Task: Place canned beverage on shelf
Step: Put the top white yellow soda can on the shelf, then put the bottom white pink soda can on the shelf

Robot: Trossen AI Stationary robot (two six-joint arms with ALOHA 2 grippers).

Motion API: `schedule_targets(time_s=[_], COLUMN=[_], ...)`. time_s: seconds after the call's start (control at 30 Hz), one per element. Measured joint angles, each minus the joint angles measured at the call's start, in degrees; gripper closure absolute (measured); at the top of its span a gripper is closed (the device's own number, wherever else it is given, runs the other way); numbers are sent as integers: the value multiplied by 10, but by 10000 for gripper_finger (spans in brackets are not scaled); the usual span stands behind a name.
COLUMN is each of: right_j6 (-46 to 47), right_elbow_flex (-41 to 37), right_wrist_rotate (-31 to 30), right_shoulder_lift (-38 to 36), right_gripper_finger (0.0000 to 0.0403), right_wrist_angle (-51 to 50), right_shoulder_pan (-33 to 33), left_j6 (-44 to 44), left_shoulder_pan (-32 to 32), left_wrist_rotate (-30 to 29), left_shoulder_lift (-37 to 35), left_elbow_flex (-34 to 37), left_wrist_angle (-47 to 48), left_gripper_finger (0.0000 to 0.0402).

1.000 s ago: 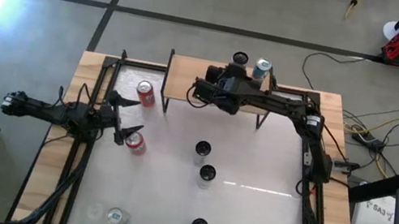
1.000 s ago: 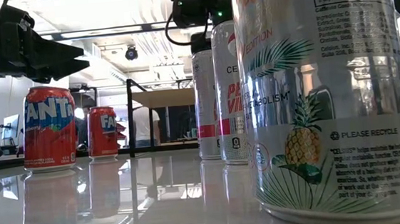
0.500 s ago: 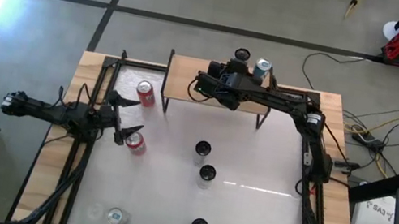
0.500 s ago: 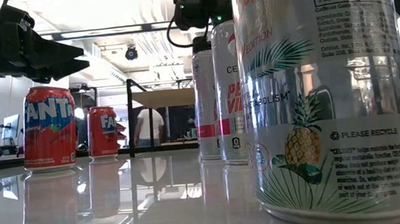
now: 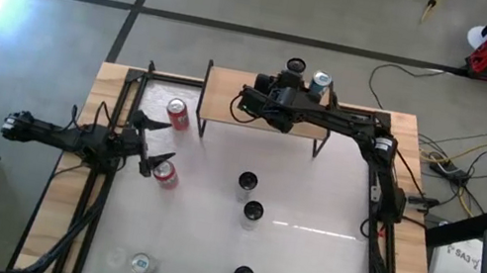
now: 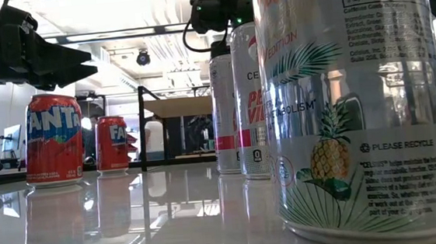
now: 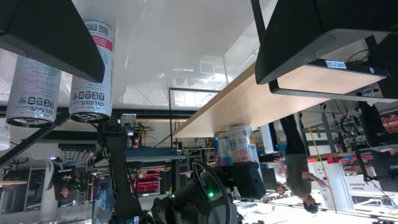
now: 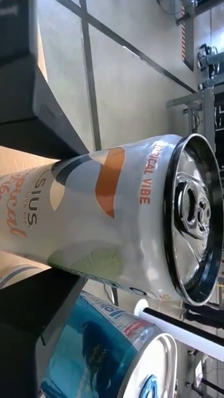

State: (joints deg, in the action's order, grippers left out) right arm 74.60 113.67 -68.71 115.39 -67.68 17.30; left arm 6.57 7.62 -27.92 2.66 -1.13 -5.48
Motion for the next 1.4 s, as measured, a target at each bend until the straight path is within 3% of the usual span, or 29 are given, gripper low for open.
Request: schedule_targets(time_s=[0.5, 0.83, 1.03, 1.17, 1.4], right_j6=[-2, 28, -36, -37, -31], right_elbow_flex=[22, 143, 193, 195, 194], right_wrist_rotate=[37, 200, 388, 419, 422], right_shoulder_lift=[-2, -2, -40, -75, -127], right_gripper_finger=[51, 50, 49, 49, 49], right_wrist_angle=[-46, -225, -222, -223, -224], right_shoulder_pan=[-24, -61, -76, -98, -178], left_j6=[0, 0, 0, 0, 0], left_shoulder_pan=[0, 0, 0, 0, 0], left_wrist_rotate=[0, 0, 0, 0, 0], left_shoulder_lift=[0, 0, 0, 0, 0], left_elbow_flex=[0, 0, 0, 0, 0], left_wrist_angle=[0, 0, 0, 0, 0], left_gripper_finger=[2, 2, 2, 2, 2])
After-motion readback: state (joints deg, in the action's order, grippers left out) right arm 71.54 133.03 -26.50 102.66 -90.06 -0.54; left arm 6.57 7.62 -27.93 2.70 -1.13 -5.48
